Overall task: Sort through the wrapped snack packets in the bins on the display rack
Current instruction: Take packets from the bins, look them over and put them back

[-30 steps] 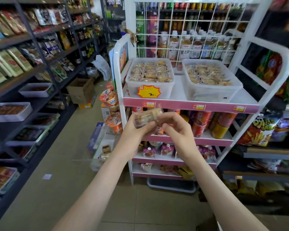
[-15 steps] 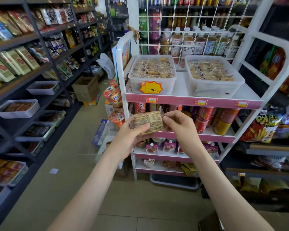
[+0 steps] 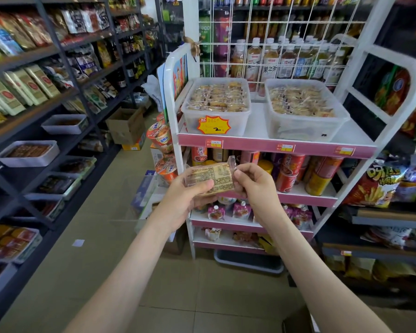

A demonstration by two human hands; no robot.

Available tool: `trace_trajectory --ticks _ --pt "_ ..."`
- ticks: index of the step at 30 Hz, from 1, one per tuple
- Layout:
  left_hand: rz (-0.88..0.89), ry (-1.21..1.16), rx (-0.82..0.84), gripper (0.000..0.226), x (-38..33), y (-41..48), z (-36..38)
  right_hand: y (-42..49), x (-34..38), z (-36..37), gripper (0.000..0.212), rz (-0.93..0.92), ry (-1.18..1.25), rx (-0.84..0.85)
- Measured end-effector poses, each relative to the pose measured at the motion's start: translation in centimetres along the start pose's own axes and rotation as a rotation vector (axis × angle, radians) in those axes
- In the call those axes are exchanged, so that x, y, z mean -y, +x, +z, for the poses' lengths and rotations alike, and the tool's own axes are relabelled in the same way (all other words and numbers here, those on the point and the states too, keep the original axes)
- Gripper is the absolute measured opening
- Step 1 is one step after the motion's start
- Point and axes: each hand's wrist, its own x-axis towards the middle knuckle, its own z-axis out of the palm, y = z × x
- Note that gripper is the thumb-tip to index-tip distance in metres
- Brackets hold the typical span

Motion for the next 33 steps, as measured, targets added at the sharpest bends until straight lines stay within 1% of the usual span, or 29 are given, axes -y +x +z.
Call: trace_trajectory --ticks 1,2,3,4,5,6,7,8,9,11,12,13,14,15,16,18,20,21,23,27,28,31,33 --pt "0.003 0.029 -0.024 0.040 -0.1 0.3 0.4 0.1 0.1 -0.5 0.014 -0.077 -0.152 -0.049" --pt "0.012 0.071 -0.059 0.040 -0.2 0.8 0.8 0.2 0.5 -0.9 0.016 -0.179 -0.306 -0.095" --pt "0.032 0.116 -0.090 0.039 -0.6 1.3 1.2 0.4 0.8 -1.2 0.024 -0.288 -0.417 -0.118" --pt "0.063 0.154 -0.108 0.038 -0.9 1.8 1.7 0.6 1.3 -1.3 0.033 -0.377 -0.476 -0.096" --pt "0.097 0.177 -0.111 0.036 -1.6 2.2 2.4 1.1 1.6 -1.4 0.041 -0.421 -0.500 -0.033" --pt "0.130 0.189 -0.084 0.035 -2.3 2.5 3.2 1.4 2.0 -1.4 0.049 -0.427 -0.487 0.059" --pt "0.155 0.190 -0.013 0.036 -3.2 2.8 4.0 2.0 2.3 -1.4 0.056 -0.405 -0.433 0.147" --pt "0.171 0.191 0.095 0.041 -4.1 3.2 4.6 2.6 2.7 -1.4 0.064 -0.373 -0.344 0.216" --pt "0.171 0.190 0.198 0.049 -5.1 3.7 5.0 3.4 3.0 -1.5 0.073 -0.339 -0.252 0.247" --pt "0.144 0.223 0.323 0.059 -6.9 5.0 5.3 5.2 3.9 -1.9 0.087 -0.291 -0.113 0.221" --pt "0.145 0.262 0.351 0.061 -7.6 5.8 5.3 6.1 4.5 -2.0 0.085 -0.290 -0.063 0.191" --pt "0.159 0.312 0.353 0.058 -8.3 6.5 5.2 7.1 5.1 -2.0 0.073 -0.292 -0.013 0.161" --pt "0.183 0.375 0.317 0.051 -8.9 7.3 5.1 8.3 5.7 -2.0 0.055 -0.289 0.050 0.148" --pt "0.218 0.452 0.255 0.041 -9.5 8.2 4.8 9.8 6.2 -1.8 0.039 -0.265 0.118 0.141" --pt "0.269 0.568 0.171 0.035 -9.9 9.4 4.2 11.4 6.7 -1.7 0.030 -0.238 0.172 0.140" --pt "0.357 0.860 0.012 0.035 -10.6 12.1 2.8 15.0 7.2 -1.5 0.022 -0.222 0.193 0.111" --pt "0.392 1.054 -0.075 0.037 -10.9 15.2 1.2 18.9 7.4 -1.4 0.013 -0.271 0.090 0.062" --pt "0.402 1.113 -0.107 0.039 -10.9 16.9 0.6 21.1 7.4 -1.3 0.011 -0.299 0.016 0.052" --pt "0.407 1.190 -0.140 0.043 -11.0 19.8 -0.4 24.8 7.4 -0.8 0.022 -0.310 -0.131 0.074" --pt "0.381 1.295 -0.179 0.055 -11.1 24.8 -1.4 31.0 6.3 0.8 0.042 -0.274 -0.378 0.188" --pt "0.381 1.306 -0.180 0.059 -11.0 25.8 -1.7 31.9 5.9 1.0 0.042 -0.269 -0.453 0.225" --pt "0.410 1.358 -0.152 0.067 -10.6 28.9 -2.5 33.1 5.3 0.3 0.025 -0.316 -0.732 0.369" --pt "0.400 1.412 -0.125 0.059 -10.3 30.2 -2.6 33.1 5.5 -0.4 0.015 -0.361 -0.874 0.398"
